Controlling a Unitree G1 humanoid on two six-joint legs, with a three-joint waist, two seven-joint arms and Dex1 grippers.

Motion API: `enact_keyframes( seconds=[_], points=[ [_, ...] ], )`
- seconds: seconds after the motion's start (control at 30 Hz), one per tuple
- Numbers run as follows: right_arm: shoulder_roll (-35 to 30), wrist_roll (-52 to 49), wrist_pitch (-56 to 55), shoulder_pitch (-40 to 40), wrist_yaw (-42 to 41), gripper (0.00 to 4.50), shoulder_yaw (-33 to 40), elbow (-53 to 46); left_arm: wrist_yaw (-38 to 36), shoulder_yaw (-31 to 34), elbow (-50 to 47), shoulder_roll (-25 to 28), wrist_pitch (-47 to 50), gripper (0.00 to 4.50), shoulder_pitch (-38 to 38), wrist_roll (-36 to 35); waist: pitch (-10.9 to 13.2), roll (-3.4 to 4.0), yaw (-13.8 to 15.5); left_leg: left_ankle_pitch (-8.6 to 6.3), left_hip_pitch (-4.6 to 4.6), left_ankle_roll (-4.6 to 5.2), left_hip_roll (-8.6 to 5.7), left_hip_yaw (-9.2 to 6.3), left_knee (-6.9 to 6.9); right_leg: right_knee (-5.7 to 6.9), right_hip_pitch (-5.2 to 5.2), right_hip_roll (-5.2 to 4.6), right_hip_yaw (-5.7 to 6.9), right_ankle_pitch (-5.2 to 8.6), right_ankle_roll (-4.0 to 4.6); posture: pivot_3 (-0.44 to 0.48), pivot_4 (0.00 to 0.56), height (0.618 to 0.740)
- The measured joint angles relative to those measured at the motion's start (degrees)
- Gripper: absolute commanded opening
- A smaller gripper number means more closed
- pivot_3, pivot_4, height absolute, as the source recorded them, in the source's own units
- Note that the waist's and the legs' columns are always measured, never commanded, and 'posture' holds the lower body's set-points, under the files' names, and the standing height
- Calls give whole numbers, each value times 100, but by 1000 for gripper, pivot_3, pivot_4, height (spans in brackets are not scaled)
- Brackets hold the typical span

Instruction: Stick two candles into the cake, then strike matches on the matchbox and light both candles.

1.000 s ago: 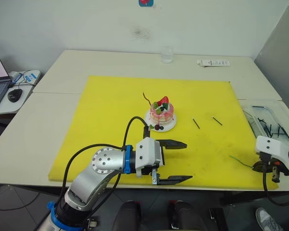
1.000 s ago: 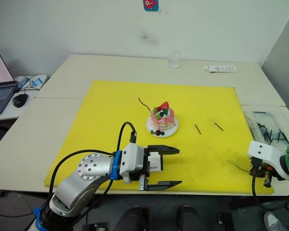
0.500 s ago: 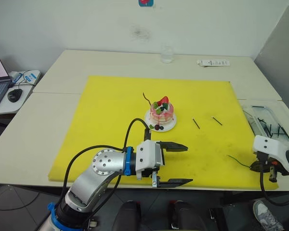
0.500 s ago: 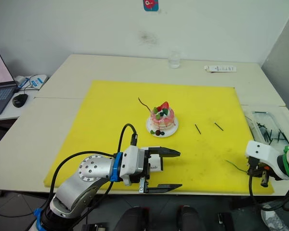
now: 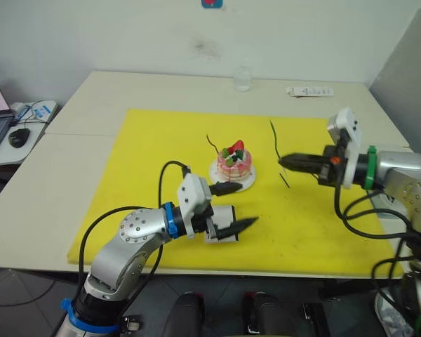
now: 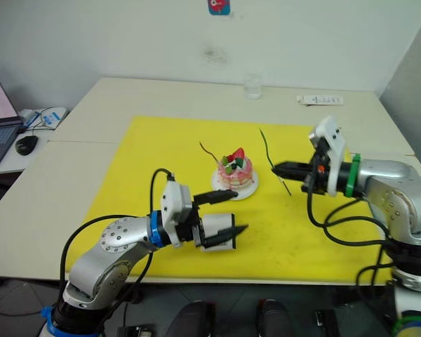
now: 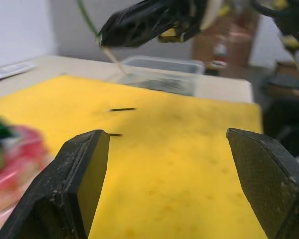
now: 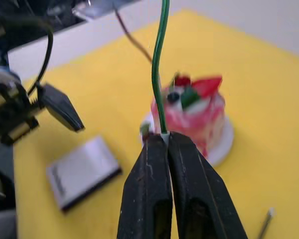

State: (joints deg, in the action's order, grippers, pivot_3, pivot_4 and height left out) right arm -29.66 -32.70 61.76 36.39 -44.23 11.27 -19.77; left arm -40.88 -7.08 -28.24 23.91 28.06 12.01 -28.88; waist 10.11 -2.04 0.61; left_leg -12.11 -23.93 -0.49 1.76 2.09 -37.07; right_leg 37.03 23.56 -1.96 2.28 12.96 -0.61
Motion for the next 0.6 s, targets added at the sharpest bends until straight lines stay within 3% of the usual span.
enact_keyframes(
  seconds=[0.17,0.23,0.6],
  points=[
    [1575,573,-1396,-231,1424,129,-243,152,974,167,-121,-372,528,4170,69,10,0,1,12,0,-8,0,-12,15,4,-2,7,-10,-12,4,-8,0,150,740],
    [1884,835,-1989,-348,1714,129,-449,316,1287,182,-184,-475,558,4170,114,107,0,2,7,0,-5,0,-10,17,4,0,7,-10,-12,4,-7,0,150,740],
    [2482,1571,-3664,-574,2316,129,-942,1176,1774,81,-564,-514,672,4170,-59,296,-2,6,-43,1,11,1,-2,8,3,19,6,1,-10,-4,9,0,150,740]
  ],
)
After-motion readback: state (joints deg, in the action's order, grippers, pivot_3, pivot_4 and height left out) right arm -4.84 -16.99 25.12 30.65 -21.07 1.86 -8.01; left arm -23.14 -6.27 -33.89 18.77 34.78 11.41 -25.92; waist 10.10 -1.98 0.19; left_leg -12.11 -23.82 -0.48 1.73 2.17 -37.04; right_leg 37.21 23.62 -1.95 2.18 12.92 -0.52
